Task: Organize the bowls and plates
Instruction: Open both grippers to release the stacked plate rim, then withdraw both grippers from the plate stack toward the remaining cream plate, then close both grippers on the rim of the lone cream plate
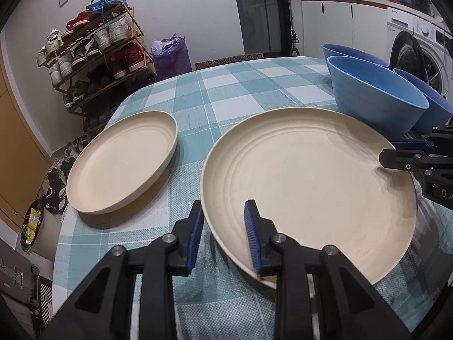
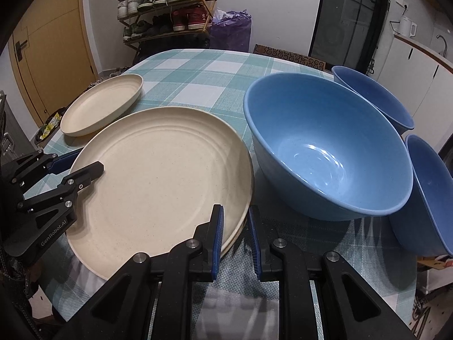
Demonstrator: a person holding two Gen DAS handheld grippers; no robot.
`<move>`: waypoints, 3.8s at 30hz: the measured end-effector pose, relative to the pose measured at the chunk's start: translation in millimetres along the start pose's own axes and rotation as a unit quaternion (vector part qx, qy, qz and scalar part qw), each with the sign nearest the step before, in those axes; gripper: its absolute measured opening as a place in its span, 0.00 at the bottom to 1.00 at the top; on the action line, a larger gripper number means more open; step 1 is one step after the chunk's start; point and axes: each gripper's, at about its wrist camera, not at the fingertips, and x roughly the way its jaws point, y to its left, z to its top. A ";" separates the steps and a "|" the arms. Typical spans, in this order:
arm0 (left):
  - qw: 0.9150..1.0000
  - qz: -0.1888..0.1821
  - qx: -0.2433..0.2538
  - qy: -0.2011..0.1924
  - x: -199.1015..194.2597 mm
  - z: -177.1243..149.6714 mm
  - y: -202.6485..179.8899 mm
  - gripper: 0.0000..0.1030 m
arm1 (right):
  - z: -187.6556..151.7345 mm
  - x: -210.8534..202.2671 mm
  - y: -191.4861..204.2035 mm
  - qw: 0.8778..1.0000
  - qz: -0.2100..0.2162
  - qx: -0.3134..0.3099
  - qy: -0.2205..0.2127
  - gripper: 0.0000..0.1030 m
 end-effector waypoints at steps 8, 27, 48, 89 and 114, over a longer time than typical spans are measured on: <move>1.000 -0.007 0.001 0.004 1.7 -1.1 -1.6 0.38 | -1.0 1.3 2.5 1.000 -0.007 -0.007 0.001 0.19; 0.997 -0.028 -0.069 -0.012 -20.9 5.3 30.8 0.76 | 4.3 -24.9 5.7 0.999 0.029 0.002 -0.033 0.82; 0.983 0.013 -0.175 -0.058 -47.8 10.4 105.6 0.99 | 41.8 -49.3 37.1 0.994 0.056 -0.028 -0.085 0.99; 0.971 0.081 -0.221 -0.053 -23.9 19.4 177.7 0.99 | 152.4 -21.9 82.4 0.992 0.080 -0.034 -0.088 0.99; 0.957 0.092 -0.276 -0.012 16.0 -8.4 212.8 0.98 | 165.3 63.1 141.8 0.992 0.104 -0.066 -0.019 0.99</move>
